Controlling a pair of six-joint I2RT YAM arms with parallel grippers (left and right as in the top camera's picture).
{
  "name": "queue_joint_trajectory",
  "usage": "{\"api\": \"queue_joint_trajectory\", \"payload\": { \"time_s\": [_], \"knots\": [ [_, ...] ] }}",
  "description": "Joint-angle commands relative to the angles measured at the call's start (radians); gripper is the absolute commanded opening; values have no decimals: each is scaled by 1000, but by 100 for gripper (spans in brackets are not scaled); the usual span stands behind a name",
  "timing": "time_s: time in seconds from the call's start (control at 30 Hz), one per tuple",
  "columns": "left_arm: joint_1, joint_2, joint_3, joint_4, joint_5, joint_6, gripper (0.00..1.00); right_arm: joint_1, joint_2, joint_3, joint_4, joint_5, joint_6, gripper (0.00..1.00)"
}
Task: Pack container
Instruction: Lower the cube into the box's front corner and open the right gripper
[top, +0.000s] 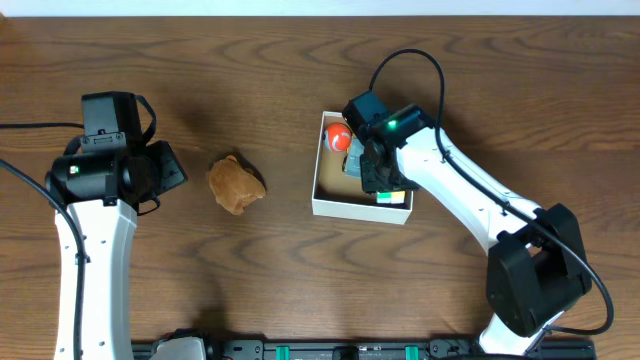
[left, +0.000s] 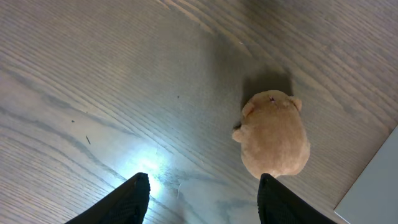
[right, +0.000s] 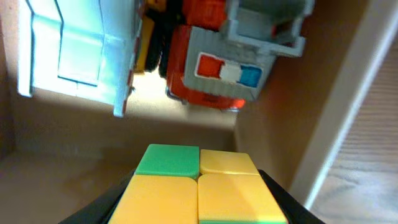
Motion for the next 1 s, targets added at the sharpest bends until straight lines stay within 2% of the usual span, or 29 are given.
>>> {"api": "queue_joint_trajectory", "payload": {
  "time_s": [0.0,0.1,0.27,0.4,0.5,0.7,0.97],
  "knots": [
    [3,2,1,-5,-5,-8,57,7,3,-46,18,1,5,9],
    [3,2,1,-5,-4,-8,57,7,3,-73,34,1,8,8],
    [3,2,1,-5,-4,-8,57,8,3,-79,36,0,8,13],
    [3,2,1,-5,-4,-8,57,7,3,-79,36,1,8,45],
    [3,2,1,-5,-4,-8,57,8,3,-79,36,0,8,47],
    [3,2,1,-5,-5,-8,57,8,3,-79,39,0,8,63],
    [3,2,1,-5,-5,-8,57,8,3,-79,40,0,8,63]
  ]
}}
